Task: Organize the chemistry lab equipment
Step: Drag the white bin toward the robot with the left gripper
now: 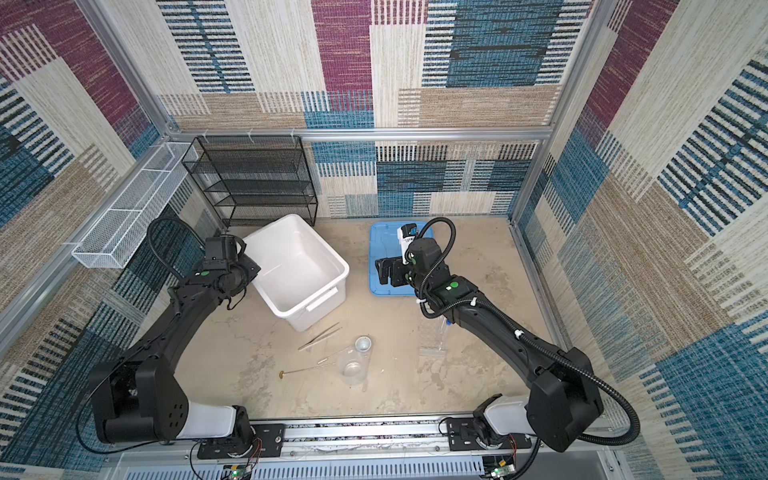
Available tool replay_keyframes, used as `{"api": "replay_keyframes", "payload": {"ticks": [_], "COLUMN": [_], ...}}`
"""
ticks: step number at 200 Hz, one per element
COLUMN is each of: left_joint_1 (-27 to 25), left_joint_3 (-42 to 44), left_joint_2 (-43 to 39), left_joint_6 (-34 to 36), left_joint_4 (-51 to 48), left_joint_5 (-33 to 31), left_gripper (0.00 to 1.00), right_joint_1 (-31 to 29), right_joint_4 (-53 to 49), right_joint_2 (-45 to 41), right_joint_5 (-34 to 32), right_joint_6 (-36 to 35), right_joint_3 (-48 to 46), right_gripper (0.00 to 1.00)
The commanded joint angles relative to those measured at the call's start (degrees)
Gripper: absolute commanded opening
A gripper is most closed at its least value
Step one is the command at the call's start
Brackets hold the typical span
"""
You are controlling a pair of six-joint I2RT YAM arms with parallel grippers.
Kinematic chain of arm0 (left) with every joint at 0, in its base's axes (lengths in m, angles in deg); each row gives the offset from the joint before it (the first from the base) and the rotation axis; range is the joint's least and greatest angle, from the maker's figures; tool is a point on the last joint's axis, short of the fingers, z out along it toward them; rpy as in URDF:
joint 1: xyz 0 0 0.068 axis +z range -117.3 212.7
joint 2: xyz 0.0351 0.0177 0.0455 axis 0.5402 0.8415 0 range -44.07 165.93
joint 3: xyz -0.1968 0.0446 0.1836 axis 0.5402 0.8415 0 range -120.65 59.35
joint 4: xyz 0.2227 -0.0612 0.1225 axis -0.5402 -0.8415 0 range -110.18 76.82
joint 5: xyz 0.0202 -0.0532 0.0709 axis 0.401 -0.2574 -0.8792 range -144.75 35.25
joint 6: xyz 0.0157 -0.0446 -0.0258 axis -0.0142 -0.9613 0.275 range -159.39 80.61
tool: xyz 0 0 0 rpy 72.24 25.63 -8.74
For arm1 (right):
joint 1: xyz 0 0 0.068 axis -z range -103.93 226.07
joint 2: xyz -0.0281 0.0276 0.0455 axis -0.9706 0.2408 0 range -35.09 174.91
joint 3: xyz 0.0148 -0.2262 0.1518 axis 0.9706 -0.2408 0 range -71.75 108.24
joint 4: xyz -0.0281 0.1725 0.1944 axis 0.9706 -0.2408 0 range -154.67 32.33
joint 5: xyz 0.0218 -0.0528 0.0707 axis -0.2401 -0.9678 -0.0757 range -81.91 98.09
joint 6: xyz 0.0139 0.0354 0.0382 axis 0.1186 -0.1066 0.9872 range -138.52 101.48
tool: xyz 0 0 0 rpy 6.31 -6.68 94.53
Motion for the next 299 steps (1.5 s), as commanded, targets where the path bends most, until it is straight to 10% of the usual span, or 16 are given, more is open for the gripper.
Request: {"api": "replay_keyframes", "payload": {"ticks": [1,73,154,299], "left_joint_1": [0.0,-4.33,-23.0,-40.34], "left_joint_3": [2.66,12.7,15.7,1.73], "left_joint_2": [-1.29,-12.87,-18.7,5.14], "left_joint_6": [-5.45,-6.63,-13.19,-13.16], "left_joint_4": [5.46,7.4,8.95,21.55], "left_joint_5": [-2.08,3.66,0.02,-0.23], "left_gripper": [0.16,0.87,0.92,0.91], "right_joint_1": [0.0,0.0,0.0,0.0], "right_joint_4": [2.03,1.95,2.34,1.96], "right_joint_2": [-0.52,-1.27,-3.83,-8.01], "right_joint_5": [0.72,1.73,2.92,-0.51], "right_joint_6": [1.25,1.81,1.72,2.36], "right_joint_3": [-0.5,-1.05,-3.83,-7.29], "right_gripper": [0.98,0.97,0.96,0.96]}}
